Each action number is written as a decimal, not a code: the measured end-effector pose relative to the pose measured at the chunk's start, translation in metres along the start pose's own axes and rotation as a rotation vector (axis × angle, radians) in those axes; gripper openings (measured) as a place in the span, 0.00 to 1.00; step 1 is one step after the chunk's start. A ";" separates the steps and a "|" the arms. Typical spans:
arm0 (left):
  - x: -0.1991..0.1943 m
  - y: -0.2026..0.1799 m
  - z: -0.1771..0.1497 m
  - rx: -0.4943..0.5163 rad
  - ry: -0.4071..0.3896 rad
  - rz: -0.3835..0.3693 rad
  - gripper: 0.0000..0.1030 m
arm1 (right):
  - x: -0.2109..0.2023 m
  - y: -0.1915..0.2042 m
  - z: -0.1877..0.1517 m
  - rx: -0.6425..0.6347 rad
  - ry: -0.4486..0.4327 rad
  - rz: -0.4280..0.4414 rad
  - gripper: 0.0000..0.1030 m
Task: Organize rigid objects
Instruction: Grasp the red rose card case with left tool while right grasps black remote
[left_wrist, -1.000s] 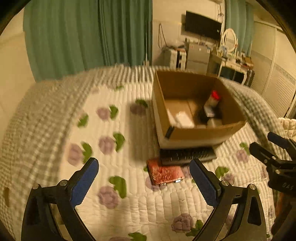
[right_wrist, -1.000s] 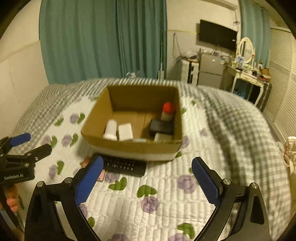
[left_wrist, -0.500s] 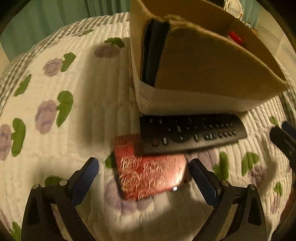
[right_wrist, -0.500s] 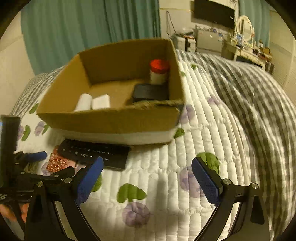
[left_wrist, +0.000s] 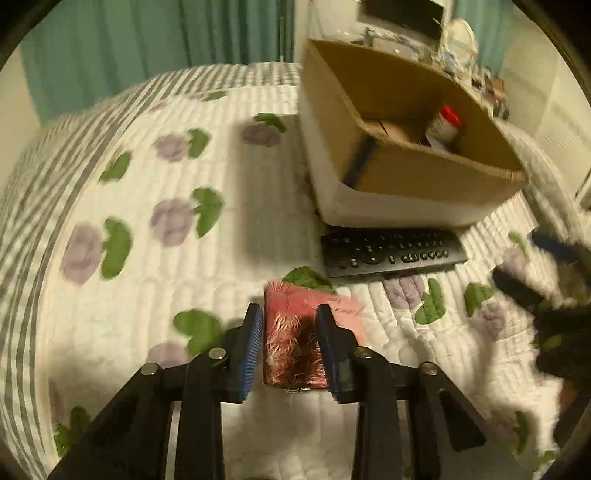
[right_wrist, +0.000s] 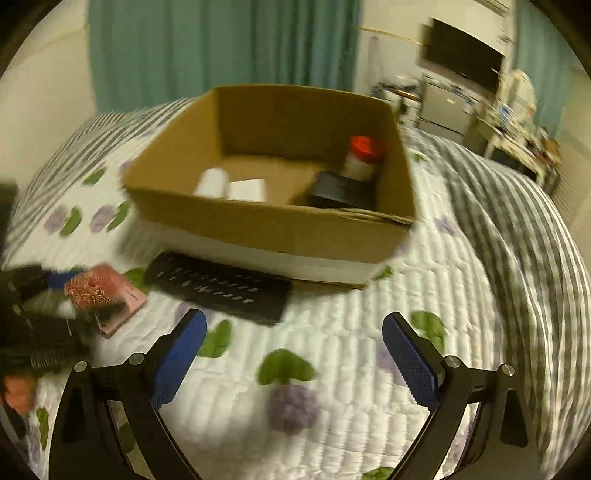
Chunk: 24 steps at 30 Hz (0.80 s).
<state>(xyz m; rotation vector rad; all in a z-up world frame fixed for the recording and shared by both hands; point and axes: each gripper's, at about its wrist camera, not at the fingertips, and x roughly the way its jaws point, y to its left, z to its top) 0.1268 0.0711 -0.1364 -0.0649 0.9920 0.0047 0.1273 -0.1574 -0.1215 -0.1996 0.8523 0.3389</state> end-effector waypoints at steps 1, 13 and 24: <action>-0.002 0.005 0.000 -0.018 0.003 -0.036 0.30 | 0.003 0.007 0.002 -0.028 0.010 0.006 0.90; 0.007 0.005 0.001 0.009 0.049 -0.077 0.65 | 0.076 0.079 0.010 -0.389 0.111 -0.004 0.60; 0.010 -0.008 -0.005 0.063 0.056 -0.044 0.77 | 0.079 0.073 0.014 -0.336 0.144 0.034 0.33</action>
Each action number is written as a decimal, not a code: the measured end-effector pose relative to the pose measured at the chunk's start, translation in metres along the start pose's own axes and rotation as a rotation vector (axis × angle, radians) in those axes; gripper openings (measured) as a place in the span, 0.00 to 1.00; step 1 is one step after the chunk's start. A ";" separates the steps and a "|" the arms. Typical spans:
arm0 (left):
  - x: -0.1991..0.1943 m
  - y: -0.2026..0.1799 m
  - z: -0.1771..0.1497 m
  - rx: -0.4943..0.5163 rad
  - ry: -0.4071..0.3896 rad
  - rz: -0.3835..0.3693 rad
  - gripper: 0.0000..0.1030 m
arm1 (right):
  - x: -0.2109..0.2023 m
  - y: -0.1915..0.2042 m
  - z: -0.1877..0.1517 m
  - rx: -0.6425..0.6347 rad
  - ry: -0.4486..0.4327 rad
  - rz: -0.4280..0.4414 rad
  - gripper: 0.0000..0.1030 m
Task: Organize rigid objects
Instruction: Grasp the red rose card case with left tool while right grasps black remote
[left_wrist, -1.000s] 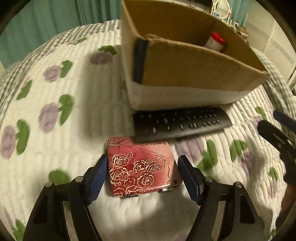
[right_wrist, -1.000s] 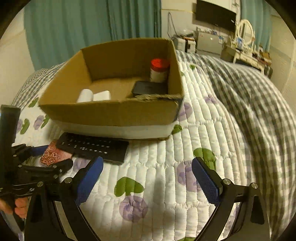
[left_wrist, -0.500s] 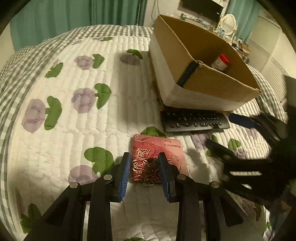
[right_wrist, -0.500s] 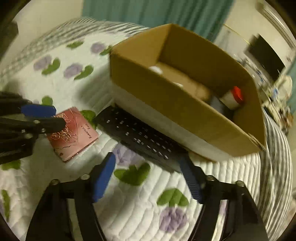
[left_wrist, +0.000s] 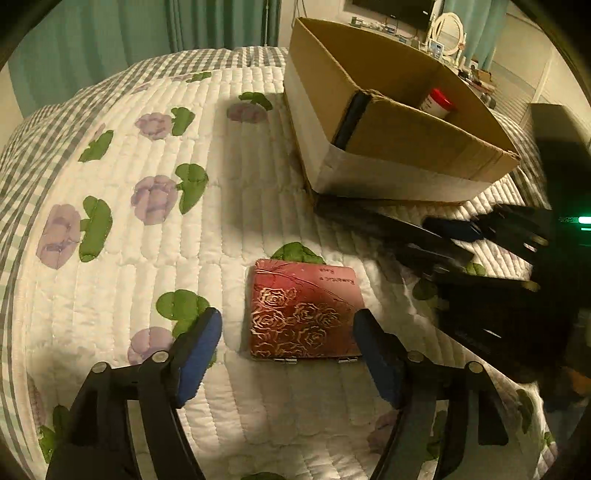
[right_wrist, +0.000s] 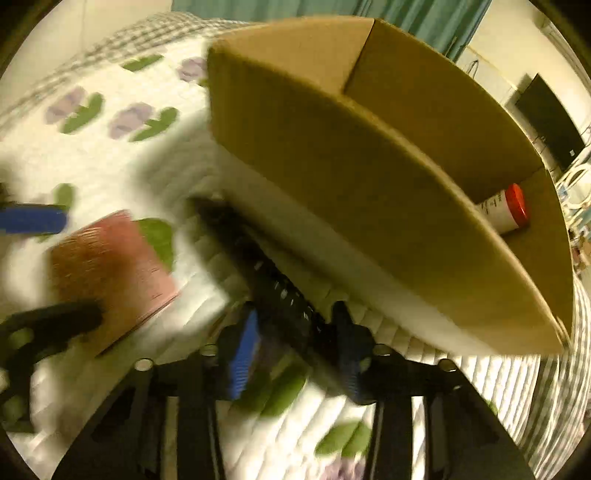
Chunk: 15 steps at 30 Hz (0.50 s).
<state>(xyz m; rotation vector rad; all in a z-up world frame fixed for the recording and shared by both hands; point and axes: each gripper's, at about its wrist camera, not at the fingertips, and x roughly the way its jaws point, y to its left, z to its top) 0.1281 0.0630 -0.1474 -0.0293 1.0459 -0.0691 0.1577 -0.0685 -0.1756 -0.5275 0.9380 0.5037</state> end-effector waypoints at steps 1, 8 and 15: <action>0.001 -0.001 0.000 0.005 0.004 -0.004 0.80 | -0.010 -0.001 -0.003 0.027 0.008 0.030 0.29; 0.015 -0.007 0.001 0.031 0.036 -0.020 0.84 | -0.061 -0.003 -0.036 0.229 0.060 0.110 0.18; 0.030 -0.014 0.010 0.055 0.042 0.001 0.82 | -0.065 -0.020 -0.059 0.347 0.073 0.064 0.18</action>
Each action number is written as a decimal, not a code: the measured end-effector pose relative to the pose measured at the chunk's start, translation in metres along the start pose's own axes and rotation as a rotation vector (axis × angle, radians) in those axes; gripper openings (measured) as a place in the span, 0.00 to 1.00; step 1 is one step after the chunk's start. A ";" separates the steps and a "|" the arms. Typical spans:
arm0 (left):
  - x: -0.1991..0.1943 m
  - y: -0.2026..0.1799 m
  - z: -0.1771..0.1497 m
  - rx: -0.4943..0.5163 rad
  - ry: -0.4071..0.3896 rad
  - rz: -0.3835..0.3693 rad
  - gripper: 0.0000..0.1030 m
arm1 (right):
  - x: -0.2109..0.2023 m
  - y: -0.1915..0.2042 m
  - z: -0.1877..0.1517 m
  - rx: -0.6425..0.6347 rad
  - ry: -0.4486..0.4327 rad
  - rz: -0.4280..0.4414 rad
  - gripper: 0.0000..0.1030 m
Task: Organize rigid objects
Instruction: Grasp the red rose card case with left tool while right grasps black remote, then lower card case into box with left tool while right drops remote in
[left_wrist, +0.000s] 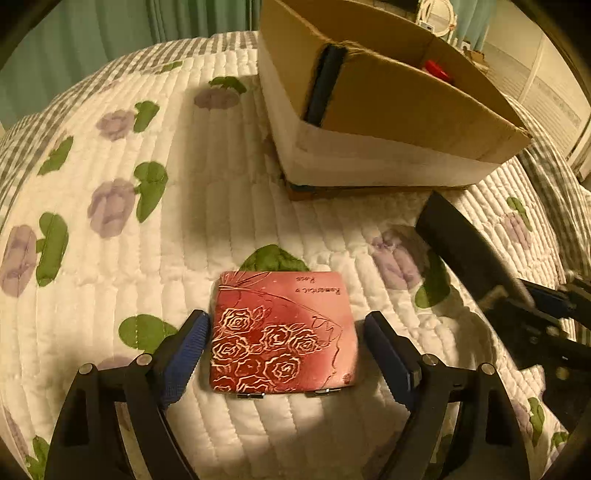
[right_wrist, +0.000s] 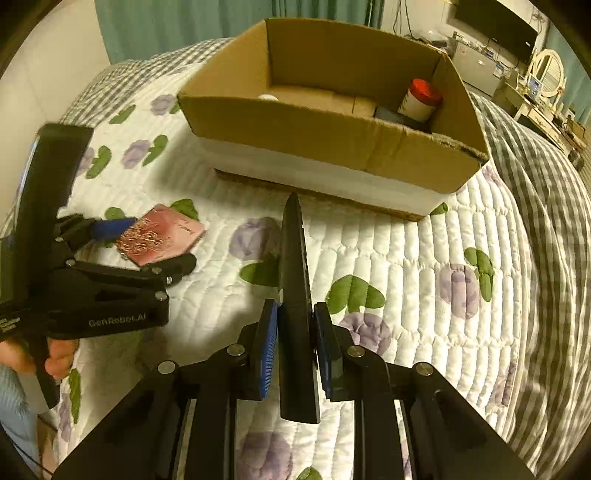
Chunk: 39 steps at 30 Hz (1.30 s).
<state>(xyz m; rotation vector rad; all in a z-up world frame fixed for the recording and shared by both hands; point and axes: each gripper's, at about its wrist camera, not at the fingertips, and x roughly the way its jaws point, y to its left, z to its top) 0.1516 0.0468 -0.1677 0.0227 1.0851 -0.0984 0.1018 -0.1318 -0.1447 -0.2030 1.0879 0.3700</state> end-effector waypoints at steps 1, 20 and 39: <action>-0.001 0.000 -0.001 0.001 -0.005 -0.005 0.73 | 0.004 0.000 0.000 0.001 0.004 -0.005 0.18; -0.090 -0.020 -0.012 -0.028 -0.140 -0.044 0.71 | -0.036 -0.020 -0.009 0.118 -0.126 0.104 0.18; -0.198 -0.039 0.133 -0.035 -0.419 -0.013 0.71 | -0.186 -0.060 0.102 0.046 -0.432 0.073 0.18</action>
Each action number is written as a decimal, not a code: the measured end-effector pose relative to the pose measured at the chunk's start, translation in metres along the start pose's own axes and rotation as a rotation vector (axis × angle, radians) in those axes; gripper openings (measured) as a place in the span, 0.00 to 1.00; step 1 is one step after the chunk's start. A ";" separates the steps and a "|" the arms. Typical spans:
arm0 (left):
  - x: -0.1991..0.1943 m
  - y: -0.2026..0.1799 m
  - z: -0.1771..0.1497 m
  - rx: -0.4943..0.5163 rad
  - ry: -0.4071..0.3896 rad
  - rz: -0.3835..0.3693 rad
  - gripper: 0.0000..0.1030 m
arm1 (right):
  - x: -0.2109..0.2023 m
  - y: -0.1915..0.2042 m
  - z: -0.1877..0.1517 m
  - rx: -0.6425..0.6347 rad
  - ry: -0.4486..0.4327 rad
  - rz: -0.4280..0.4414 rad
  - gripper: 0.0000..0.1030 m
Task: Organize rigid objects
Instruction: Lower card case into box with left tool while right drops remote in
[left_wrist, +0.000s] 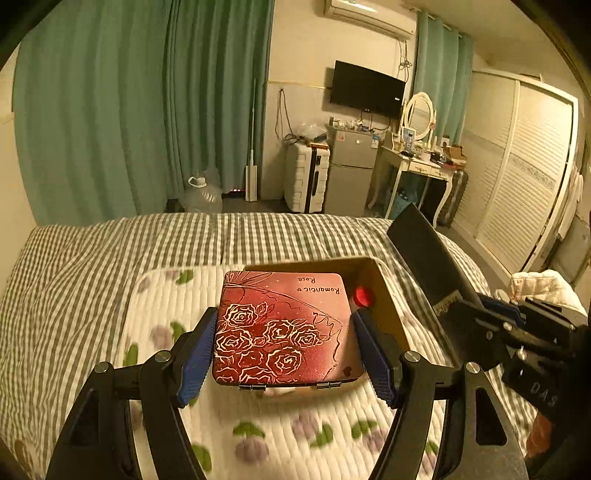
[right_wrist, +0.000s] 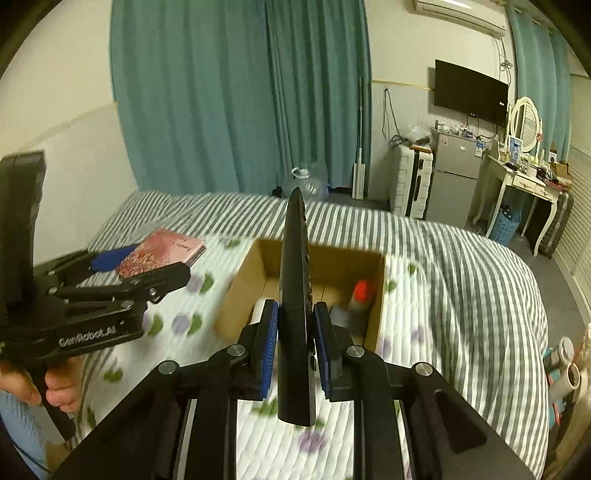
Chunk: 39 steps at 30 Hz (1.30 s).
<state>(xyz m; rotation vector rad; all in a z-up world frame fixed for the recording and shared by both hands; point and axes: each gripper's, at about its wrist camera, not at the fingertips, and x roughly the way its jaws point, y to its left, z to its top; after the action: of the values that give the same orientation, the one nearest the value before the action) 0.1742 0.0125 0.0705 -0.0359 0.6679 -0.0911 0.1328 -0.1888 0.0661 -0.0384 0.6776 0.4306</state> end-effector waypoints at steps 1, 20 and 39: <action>0.012 0.000 0.004 0.003 0.009 0.004 0.71 | 0.010 -0.006 0.009 0.013 0.000 0.006 0.18; 0.157 -0.003 -0.029 0.114 0.096 0.065 0.71 | 0.194 -0.061 -0.014 0.091 0.138 0.109 0.19; -0.035 -0.059 0.013 0.132 -0.105 0.032 0.71 | -0.002 -0.046 0.035 0.040 -0.030 -0.088 0.20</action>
<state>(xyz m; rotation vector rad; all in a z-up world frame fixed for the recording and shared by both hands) 0.1507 -0.0431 0.1057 0.0963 0.5566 -0.1014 0.1711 -0.2252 0.0902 -0.0238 0.6520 0.3324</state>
